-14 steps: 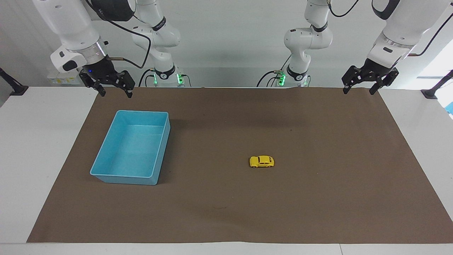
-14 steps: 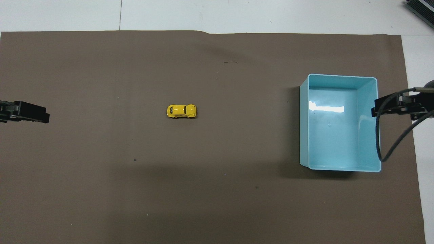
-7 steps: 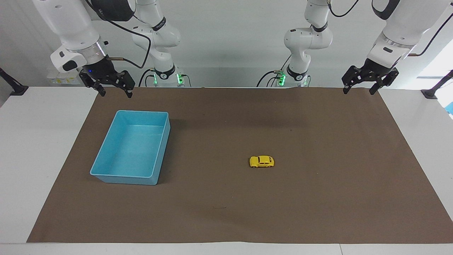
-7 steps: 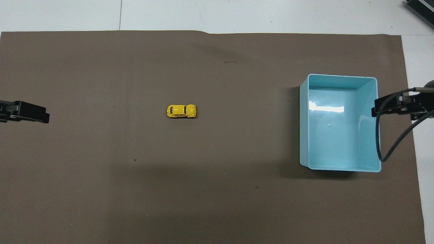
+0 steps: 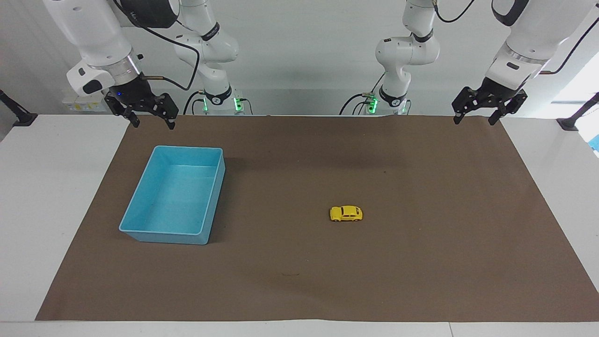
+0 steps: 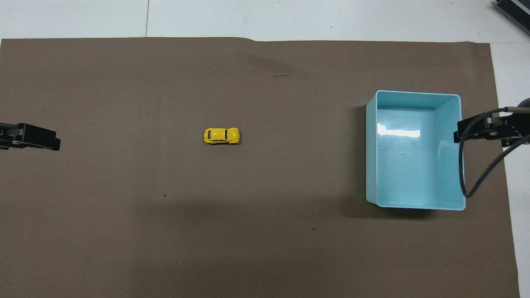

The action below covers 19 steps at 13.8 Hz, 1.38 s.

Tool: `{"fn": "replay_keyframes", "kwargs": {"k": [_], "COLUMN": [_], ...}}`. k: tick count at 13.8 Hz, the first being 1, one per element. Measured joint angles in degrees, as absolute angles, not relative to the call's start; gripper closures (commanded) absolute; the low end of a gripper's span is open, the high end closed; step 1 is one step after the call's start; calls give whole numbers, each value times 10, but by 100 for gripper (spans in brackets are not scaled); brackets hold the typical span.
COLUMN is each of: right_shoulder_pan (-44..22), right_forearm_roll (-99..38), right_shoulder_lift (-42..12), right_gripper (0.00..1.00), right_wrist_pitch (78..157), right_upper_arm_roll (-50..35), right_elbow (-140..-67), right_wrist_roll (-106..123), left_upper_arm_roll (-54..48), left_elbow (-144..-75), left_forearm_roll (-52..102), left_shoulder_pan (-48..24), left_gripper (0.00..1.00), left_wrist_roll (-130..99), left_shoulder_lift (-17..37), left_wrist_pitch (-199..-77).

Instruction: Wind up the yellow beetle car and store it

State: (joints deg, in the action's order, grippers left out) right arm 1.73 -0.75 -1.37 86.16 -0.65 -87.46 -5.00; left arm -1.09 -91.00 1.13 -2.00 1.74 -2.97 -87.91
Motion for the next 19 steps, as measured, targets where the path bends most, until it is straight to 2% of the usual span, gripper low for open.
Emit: {"fn": "replay_keyframes", "kwargs": {"k": [9, 19], "right_shoulder_pan": [17, 17], "right_forearm_roll": [-8, -8], "right_shoulder_lift": [-14, -14], "right_gripper": [0, 0], "right_wrist_pitch": [862, 862], "right_upper_arm_roll": [-6, -6], "right_elbow": [-875, -875], "right_wrist_roll": [-50, -50], "left_upper_arm_roll": [-10, -18], "left_elbow": [-911, -920], "left_forearm_roll": [11, 13], "left_shoulder_pan": [-20, -21], "left_gripper": [0, 0], "left_wrist_roll": [-42, -318], "left_shoulder_lift": [-30, -29], "left_wrist_pitch": [-879, -879]}}
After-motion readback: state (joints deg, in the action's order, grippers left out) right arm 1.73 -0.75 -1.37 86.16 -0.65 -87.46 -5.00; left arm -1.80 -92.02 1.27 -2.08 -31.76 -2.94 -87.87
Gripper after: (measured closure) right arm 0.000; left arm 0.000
